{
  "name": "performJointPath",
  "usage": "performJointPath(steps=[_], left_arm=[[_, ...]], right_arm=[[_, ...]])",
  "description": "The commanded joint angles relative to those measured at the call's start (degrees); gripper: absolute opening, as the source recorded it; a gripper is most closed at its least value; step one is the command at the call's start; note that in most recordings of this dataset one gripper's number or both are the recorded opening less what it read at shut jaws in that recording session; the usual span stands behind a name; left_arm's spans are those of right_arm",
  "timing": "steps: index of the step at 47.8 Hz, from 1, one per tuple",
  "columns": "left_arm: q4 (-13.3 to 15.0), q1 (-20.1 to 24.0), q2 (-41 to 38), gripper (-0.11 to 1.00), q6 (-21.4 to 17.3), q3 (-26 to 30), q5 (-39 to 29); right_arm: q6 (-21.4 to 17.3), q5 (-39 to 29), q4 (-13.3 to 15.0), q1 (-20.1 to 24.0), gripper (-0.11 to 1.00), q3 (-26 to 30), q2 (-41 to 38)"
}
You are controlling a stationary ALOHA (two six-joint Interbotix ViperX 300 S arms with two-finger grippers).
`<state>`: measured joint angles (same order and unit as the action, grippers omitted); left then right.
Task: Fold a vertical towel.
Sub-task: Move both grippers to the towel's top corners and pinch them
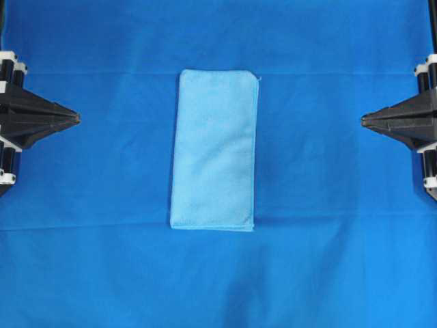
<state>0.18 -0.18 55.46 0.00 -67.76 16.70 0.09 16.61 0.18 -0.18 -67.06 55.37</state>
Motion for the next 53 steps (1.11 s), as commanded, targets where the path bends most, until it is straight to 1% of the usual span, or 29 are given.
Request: performJointPath(steps=[1, 6, 13, 17, 24, 30, 32, 33, 35, 36, 37, 41, 43, 45, 47, 48, 53], left_arm=[[2.02, -0.09, -2.02, 0.0, 1.49, 1.67, 0.26], [1.93, 0.18, -4.13, 0.0, 1.58, 1.93, 1.05], [1.93, 2.72, -9.4, 0.0, 2.37, 1.85, 3.43], [1.93, 4.48, -13.62, 0.0, 3.25, 2.29, 4.22], [2.02, 7.38, -22.15, 0.0, 5.01, 3.96, 5.45], [1.93, 10.11, -30.23, 0.01, 5.71, 5.63, 7.47], [2.02, 10.9, -32.78, 0.03, 5.71, 6.24, 8.17], [2.02, 11.34, -34.1, 0.05, 5.71, 6.5, 8.53], [2.02, 12.13, -36.47, 0.14, 5.71, 7.38, 9.14], [2.02, 12.66, -38.41, 0.19, 5.71, 8.0, 9.49], [1.93, 13.01, -39.55, 0.25, 5.71, 8.44, 9.58], [1.93, 14.5, -44.3, 0.5, 5.71, 10.2, 10.02], [1.93, 15.64, -47.11, 0.61, 5.71, 11.07, 10.2], [1.93, 16.61, -49.39, 0.71, 5.71, 11.78, 10.37], [1.93, 17.58, -51.5, 0.76, 5.71, 12.39, 10.81], [1.93, 17.93, -52.73, 0.77, 5.71, 12.66, 11.07], [1.93, 19.86, -58.1, 0.76, 5.71, 14.06, 13.1]], right_arm=[[-0.7, -0.09, -0.62, -0.44, 0.0, 1.49, -1.49], [-1.41, -3.16, -1.41, -2.11, 0.0, 3.08, -4.75], [-2.99, -6.33, -2.02, -7.91, 0.0, 5.62, -12.92], [-3.69, -6.68, -2.02, -10.99, 0.0, 6.94, -19.07], [-3.52, -7.56, -1.67, -15.47, 0.0, 10.11, -29.0], [-3.34, -9.49, -0.79, -18.28, 0.01, 13.62, -36.39], [-3.34, -9.76, -0.26, -18.81, 0.01, 14.77, -38.76], [-3.34, -9.84, -0.09, -19.07, 0.01, 15.29, -39.9], [-3.34, -9.84, 0.35, -19.6, 0.02, 16.61, -42.71], [-3.34, -9.84, 0.53, -19.86, 0.04, 17.05, -43.77], [-3.34, -9.84, 0.62, -20.13, 0.12, 17.58, -44.82], [-3.34, -9.58, 0.79, -20.92, 0.36, 19.6, -49.48], [-3.34, -9.49, 0.88, -21.27, 0.48, 20.48, -51.15], [-3.25, -9.4, 1.23, -21.53, 0.58, 21.36, -52.82], [-3.25, -9.23, 1.58, -21.8, 0.62, 22.15, -54.32], [-3.25, -8.96, 1.93, -21.88, 0.61, 22.59, -55.28], [-3.25, -8.0, 2.2, -22.5, 0.57, 23.82, -58.36]])
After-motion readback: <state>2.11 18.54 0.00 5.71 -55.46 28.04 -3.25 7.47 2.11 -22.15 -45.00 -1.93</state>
